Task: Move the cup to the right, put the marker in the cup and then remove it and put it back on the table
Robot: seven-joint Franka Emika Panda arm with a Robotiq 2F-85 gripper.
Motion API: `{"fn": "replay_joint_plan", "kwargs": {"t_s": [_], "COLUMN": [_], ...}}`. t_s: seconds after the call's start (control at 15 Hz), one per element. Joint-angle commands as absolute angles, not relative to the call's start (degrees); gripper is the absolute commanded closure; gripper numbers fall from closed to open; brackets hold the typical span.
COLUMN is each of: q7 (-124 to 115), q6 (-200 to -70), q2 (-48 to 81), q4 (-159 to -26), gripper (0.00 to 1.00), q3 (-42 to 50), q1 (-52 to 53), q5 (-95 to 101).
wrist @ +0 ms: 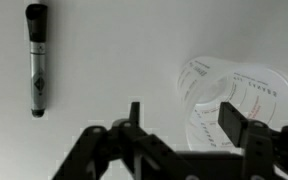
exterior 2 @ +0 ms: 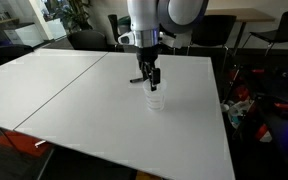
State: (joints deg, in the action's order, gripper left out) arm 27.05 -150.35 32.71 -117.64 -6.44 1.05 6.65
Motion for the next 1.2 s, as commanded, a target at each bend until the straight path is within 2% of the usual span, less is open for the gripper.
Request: {"fn": "replay_joint_plan", "kwargs": {"t_s": [0.0, 0.33, 0.47, 1.13], "q7": [27.5, 26.9, 26.4, 25.7], "q6": [-150.5, -150.3, -150.5, -149.1], "q2": [35.1, 35.5, 34.7, 30.2], "q4": [-114.9, -114.2, -114.8, -114.3], "gripper": [0.51, 0.88, 1.00, 0.99], "q3": [-7.3, -7.4, -7.4, -9.1], "q1": [0.4, 0.4, 0.6, -2.9], "q5": [8.4, 9.2, 9.1, 4.0]}}
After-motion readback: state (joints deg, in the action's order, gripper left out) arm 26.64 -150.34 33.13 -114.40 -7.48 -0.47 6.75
